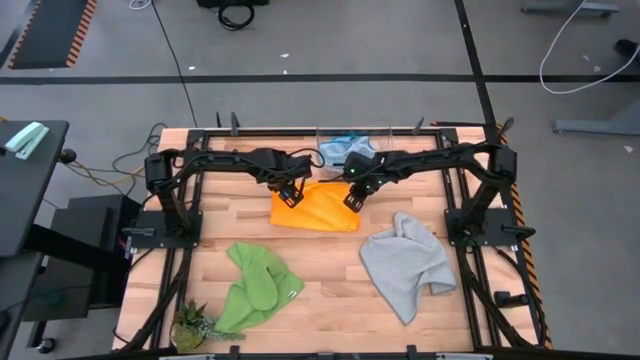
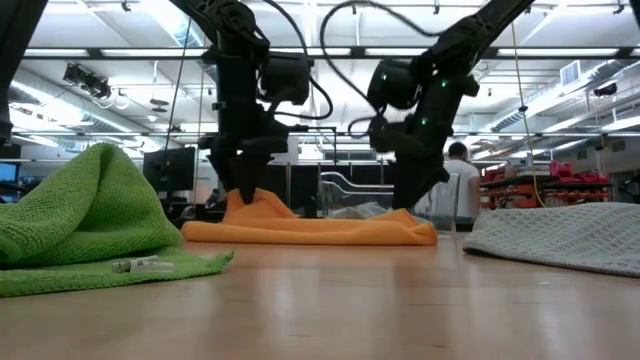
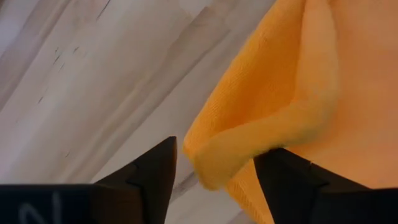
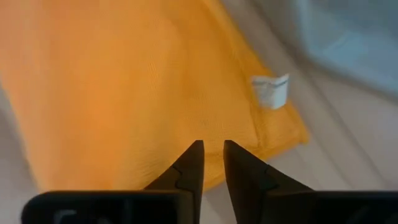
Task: Fold microfiber towels
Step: Fold the orange microfiber cloth
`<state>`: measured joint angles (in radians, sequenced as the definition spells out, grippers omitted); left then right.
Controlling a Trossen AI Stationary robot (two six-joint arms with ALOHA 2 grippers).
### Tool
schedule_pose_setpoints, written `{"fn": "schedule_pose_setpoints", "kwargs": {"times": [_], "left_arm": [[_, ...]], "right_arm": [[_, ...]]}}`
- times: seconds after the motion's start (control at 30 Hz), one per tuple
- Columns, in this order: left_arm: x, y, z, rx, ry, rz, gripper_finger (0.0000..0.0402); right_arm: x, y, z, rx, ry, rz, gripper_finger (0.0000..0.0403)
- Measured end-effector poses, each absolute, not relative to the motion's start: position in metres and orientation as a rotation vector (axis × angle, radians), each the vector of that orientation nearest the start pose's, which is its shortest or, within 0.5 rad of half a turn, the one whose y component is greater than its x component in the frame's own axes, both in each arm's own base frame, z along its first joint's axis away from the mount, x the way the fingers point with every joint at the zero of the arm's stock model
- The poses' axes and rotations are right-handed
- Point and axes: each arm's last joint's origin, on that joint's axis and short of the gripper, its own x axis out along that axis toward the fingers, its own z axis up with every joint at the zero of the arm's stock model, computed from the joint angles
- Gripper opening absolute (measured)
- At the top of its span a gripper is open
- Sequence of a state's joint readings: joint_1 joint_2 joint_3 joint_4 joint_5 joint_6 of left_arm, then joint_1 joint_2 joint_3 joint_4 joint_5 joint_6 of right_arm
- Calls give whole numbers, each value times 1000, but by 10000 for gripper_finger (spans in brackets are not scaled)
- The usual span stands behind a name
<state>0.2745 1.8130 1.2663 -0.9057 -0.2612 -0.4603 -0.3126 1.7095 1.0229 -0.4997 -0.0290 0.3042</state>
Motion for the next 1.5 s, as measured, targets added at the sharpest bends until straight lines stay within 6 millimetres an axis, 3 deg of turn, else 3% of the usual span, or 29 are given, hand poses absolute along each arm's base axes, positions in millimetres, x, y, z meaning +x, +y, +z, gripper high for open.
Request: {"fn": "schedule_pose_setpoints", "kwargs": {"times": [0.4, 0.8, 1.03, 1.3, 1.5], "left_arm": [[316, 95, 198, -424, 1331, 793, 207], [305, 93, 198, -426, 1420, 863, 202], [301, 89, 198, -433, 1456, 877, 189], [307, 62, 198, -411, 1480, 788, 170], [306, 36, 206, -411, 1466, 776, 159]], "right_arm": [[314, -102, 142, 449, 1159, -479, 5], [307, -100, 140, 335, 1218, -660, 4], [308, -90, 141, 289, 1234, -657, 7], [304, -73, 150, 190, 1274, -641, 5], [290, -66, 174, 173, 1292, -632, 10]]}}
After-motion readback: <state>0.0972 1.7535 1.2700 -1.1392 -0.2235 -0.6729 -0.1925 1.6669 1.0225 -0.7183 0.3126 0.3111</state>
